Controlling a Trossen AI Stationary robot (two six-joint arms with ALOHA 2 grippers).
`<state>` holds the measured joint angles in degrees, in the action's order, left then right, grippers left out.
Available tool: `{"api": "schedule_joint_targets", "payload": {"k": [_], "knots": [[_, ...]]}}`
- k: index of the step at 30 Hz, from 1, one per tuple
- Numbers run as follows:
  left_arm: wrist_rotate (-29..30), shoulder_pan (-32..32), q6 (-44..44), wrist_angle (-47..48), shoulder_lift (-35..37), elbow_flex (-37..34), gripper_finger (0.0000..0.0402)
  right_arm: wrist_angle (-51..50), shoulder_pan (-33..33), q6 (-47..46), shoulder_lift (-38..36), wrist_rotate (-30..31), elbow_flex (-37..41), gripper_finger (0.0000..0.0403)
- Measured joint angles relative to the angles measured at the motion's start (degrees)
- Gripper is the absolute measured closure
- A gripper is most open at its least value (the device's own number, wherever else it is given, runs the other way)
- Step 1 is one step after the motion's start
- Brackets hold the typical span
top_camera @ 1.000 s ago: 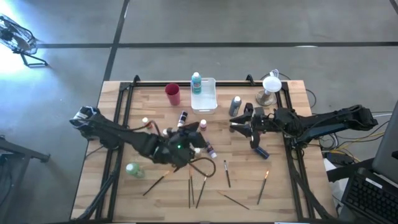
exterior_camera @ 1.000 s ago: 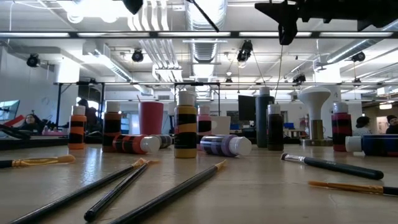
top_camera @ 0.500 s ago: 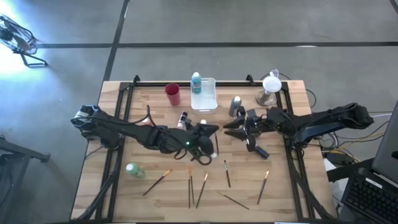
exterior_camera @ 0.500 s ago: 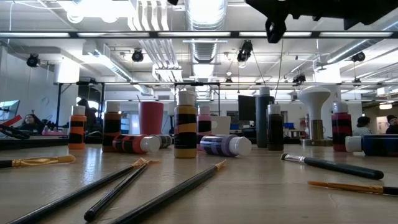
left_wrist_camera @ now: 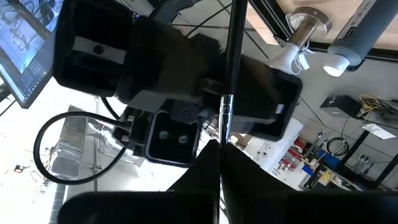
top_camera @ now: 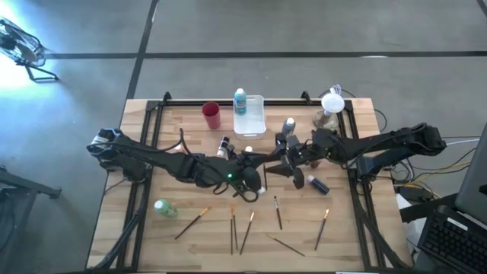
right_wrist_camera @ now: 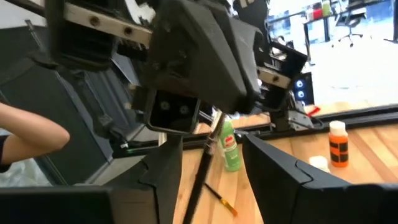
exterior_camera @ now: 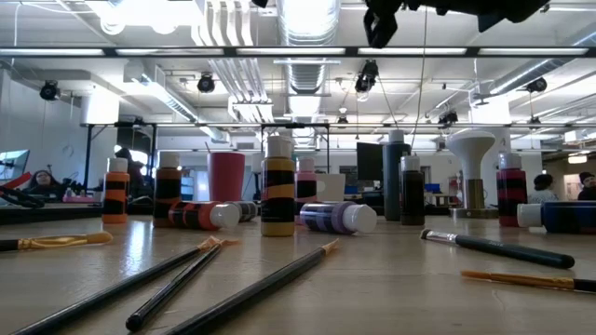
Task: Pick & Place Paint Supplies
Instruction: Put the silver paint brush into the pink cup
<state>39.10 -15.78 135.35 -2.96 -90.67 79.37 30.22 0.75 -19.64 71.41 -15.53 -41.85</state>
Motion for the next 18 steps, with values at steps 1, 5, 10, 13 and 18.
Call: {"api": "schedule_joint_targets", "payload": {"k": [1, 5, 10, 13, 18], "knots": [[0.0, -0.1, 0.0, 0.0, 0.0, 0.0, 0.0401, 0.0, 0.0, 0.0, 0.4, 0.0, -0.3, 0.0238], [1.1, -0.1, 0.9, 0.0, 0.0, 0.0, 0.0401, 0.1, 0.1, 0.1, 1.1, 0.0, -1.1, 0.0253], [1.3, -0.1, 1.0, 0.0, 0.0, 0.0, 0.0401, 0.0, 0.1, 0.3, 1.1, 0.0, -1.1, 0.029], [1.3, -0.1, 1.0, 0.0, 0.0, 0.0, 0.0401, 0.0, 0.1, 0.5, 1.0, 0.0, -1.1, 0.0326], [0.9, -0.2, 1.1, 0.0, 0.0, 0.0, 0.0396, -0.1, 0.1, 1.8, 1.1, 0.3, -1.0, 0.0383]]}}
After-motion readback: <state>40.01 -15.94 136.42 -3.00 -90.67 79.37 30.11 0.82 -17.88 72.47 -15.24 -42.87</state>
